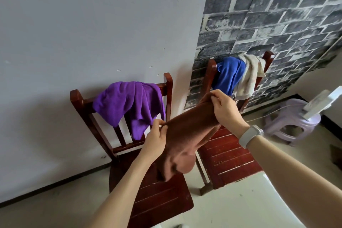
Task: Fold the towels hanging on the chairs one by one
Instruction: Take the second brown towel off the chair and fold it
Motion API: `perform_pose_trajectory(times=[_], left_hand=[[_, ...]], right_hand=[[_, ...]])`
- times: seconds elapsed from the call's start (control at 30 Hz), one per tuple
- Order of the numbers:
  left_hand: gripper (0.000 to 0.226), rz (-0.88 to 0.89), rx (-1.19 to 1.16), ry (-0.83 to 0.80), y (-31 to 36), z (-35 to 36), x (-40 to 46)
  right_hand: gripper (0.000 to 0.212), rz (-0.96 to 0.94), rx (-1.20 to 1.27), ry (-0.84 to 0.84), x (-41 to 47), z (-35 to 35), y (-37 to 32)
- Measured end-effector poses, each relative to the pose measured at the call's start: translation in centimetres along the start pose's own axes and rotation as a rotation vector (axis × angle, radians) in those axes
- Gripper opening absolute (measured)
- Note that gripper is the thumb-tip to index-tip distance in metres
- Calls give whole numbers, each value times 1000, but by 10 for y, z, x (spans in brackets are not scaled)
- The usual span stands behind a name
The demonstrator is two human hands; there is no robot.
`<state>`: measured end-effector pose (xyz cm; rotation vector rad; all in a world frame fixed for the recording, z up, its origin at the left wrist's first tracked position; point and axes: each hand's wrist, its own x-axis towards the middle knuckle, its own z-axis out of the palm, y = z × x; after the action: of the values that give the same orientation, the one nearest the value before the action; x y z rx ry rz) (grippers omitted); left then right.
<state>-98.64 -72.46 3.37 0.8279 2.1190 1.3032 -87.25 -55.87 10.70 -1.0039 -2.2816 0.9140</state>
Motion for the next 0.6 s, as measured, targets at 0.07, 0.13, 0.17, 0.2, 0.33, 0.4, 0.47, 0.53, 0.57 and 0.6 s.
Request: perform_pose_trajectory(times=[0.07, 0.13, 0.17, 0.2, 0.33, 0.4, 0.47, 0.53, 0.57, 0.6], left_hand=[[19, -15, -43, -113, -1, -6, -3], [30, -36, -19, -227, -7, -15, -6], [26, -38, 28, -269, -11, -19, -8], [19, -38, 69, -296, -14, -22, -10], [8, -31, 122, -231, -27, -15, -14], [11, -32, 154, -172, -29, -9, -14], [12, -22, 154, -114, -33, -5, -12], [13, -3, 115, -84, -35, -6, -10], [14, -11, 103, -100, -35, -8, -8], [15, -32, 96, -140, -36, -10, -7]], right_hand=[[22, -28, -21, 67, 0, -4, -1], [23, -37, -7, 136, 3, -10, 1], [23, -31, 22, 163, 6, -13, 1], [23, -15, 49, 177, 8, -14, 2], [24, 37, 78, 134, 9, -4, 1], [24, 54, 84, 127, 7, 0, 3], [24, 87, 77, 133, 6, -1, 9], [26, 131, 81, 152, 6, -6, 17], [27, 164, 96, 164, 6, -8, 21], [27, 207, 125, 171, 6, -9, 25]])
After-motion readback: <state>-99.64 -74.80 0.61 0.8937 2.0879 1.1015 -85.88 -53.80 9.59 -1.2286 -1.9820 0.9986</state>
